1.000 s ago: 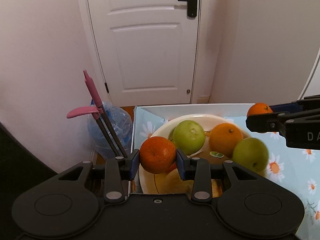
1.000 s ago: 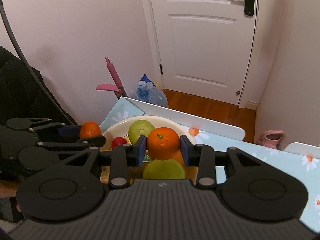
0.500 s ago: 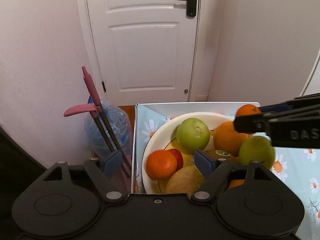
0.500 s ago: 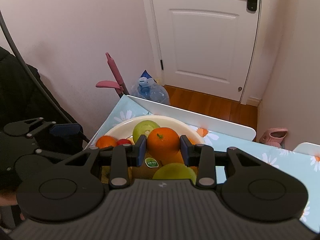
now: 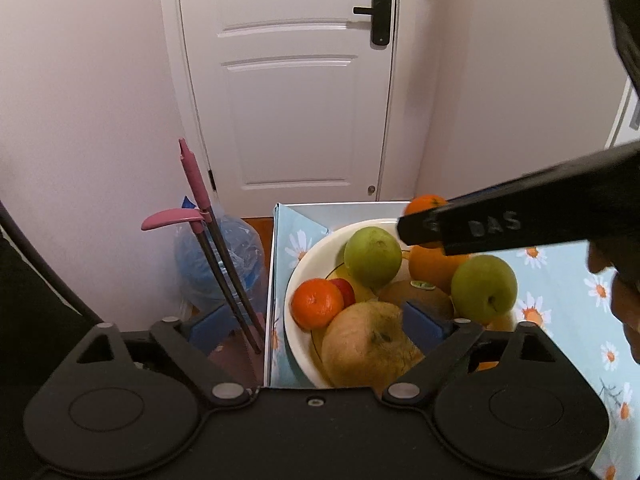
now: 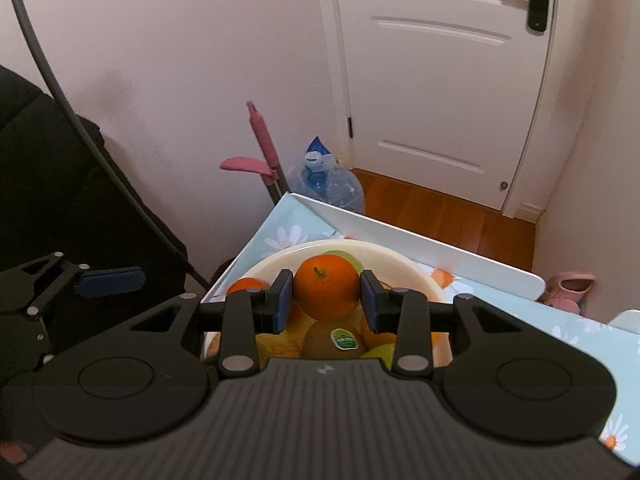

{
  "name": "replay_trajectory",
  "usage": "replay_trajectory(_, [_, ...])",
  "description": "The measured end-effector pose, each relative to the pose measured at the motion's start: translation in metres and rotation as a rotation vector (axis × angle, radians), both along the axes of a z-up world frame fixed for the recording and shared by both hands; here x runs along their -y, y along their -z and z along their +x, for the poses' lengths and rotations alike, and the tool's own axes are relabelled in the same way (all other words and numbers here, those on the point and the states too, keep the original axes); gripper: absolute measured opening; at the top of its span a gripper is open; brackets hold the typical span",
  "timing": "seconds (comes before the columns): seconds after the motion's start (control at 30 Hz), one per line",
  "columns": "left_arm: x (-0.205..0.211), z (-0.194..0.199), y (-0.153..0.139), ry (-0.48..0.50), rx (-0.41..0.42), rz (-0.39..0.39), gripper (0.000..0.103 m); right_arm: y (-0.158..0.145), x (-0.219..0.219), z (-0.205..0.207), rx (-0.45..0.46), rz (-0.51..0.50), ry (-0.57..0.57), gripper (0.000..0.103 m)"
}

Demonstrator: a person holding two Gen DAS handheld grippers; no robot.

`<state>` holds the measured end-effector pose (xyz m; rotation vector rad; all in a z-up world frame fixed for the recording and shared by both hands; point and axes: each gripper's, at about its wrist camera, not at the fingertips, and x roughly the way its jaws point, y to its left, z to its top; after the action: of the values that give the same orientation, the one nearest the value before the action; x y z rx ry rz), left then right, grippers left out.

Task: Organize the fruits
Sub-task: 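Lower the mandarin into the bowl and open the right tool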

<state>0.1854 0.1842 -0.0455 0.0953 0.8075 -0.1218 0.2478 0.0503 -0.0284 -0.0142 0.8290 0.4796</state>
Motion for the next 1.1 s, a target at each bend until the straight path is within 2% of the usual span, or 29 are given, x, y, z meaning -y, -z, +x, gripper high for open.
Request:
replay_trajectory(0.2, [-0.001,-0.010,0.004,0.017,0.009,0.034,0.099,0.012,-0.012,0.008,-0.033,-0.011,-0.034,0.051])
replay_trajectory(0.47, [-0.009,-0.012,0.013,0.015,-0.011,0.033,0.099,0.027,-0.019,0.013,-0.058,-0.007,-0.039,0.052])
replay_trajectory(0.53, [-0.012,-0.011,0.014,0.015,-0.015,0.030,0.099,0.028,-0.018,0.010,-0.043,-0.006,-0.034,0.062])
replay_trajectory(0.57, [-0.013,-0.011,0.015,0.015,-0.016,0.028,0.099,0.027,-0.018,0.010,-0.035,-0.005,-0.030,0.075])
replay_trajectory(0.6, [-0.013,-0.011,0.015,0.017,-0.017,0.026,0.099,0.025,-0.018,0.009,-0.025,-0.002,-0.023,0.082])
replay_trajectory(0.7, [-0.014,-0.011,0.016,0.026,-0.020,0.023,0.099,0.021,-0.016,0.006,-0.005,0.001,-0.005,0.093])
replay_trajectory(0.9, [-0.011,-0.013,0.014,0.045,-0.017,0.029,0.099,0.014,-0.005,-0.001,0.003,0.012,0.021,0.094])
replay_trajectory(1.1, [-0.001,-0.019,0.003,0.043,0.011,0.041,0.099,-0.007,0.018,-0.018,0.043,0.027,0.041,0.094])
